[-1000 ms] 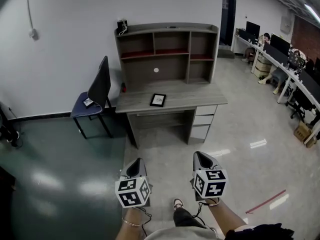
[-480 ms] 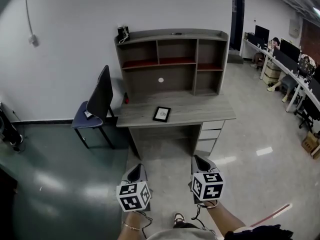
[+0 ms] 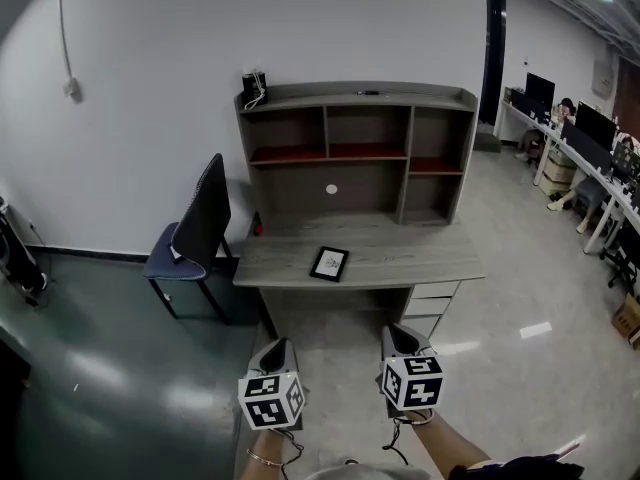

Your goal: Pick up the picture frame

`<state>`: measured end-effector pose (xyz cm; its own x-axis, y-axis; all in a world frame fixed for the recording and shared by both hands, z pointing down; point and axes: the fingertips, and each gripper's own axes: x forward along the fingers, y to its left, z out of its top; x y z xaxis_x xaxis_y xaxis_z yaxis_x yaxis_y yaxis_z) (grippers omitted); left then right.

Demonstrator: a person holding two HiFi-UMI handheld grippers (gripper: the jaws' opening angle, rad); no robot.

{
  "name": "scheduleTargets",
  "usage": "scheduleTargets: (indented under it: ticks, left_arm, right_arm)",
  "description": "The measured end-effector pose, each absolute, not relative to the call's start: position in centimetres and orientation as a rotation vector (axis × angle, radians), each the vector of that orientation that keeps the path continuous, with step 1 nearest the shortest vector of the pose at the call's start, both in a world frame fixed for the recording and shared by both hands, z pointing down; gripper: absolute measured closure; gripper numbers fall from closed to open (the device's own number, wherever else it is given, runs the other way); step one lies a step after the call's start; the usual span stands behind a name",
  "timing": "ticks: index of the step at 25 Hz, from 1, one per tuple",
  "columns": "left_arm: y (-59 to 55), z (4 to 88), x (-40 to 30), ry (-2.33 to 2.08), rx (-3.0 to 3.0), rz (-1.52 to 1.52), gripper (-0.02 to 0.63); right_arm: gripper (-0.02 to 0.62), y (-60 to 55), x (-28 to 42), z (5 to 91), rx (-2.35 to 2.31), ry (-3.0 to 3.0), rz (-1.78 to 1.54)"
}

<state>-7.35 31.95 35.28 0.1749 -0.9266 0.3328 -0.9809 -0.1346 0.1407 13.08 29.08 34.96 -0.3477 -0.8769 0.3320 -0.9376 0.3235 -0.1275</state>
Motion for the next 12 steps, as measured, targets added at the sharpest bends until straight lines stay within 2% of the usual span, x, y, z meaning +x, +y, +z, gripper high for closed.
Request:
scheduleTargets:
  ticks: [12]
  left_arm:
    - [26.3,36.7,-6.3,-1.872,2.094,0.290,0.603]
  right_arm:
    - [0.563,24.2,14.8,37.9,1.606,-2.360,0.458]
